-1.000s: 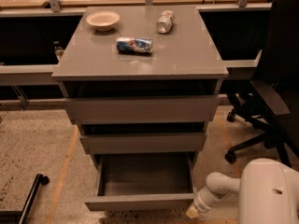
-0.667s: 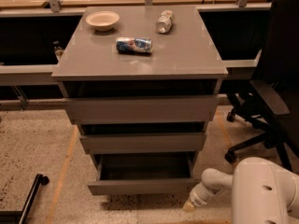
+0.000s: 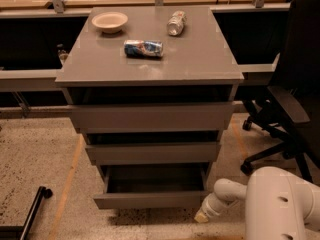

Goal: Close bottom drawer

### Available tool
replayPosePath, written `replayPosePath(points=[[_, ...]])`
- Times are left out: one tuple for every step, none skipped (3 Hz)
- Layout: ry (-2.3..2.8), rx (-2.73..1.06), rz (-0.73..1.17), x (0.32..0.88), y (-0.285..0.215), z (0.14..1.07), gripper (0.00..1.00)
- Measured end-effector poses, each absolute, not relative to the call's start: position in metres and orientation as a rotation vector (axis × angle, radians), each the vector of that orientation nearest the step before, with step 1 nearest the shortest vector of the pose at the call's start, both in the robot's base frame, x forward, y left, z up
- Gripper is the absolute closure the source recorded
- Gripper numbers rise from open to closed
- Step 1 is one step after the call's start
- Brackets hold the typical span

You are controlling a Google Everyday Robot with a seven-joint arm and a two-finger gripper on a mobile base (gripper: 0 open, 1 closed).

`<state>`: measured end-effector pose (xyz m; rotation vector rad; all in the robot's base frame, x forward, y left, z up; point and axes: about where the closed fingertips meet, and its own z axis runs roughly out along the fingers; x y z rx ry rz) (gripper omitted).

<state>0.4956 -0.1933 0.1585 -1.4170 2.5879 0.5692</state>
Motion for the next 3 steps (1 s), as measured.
replayPosePath(points=[[2.501, -1.513, 0.478, 0.545, -0.189, 0.159, 1.0], [2.468, -1.522, 0.457, 0.564, -0.19, 0.164, 1.0], [2.468, -1.522, 0.457, 0.564, -0.19, 0.164, 1.0]])
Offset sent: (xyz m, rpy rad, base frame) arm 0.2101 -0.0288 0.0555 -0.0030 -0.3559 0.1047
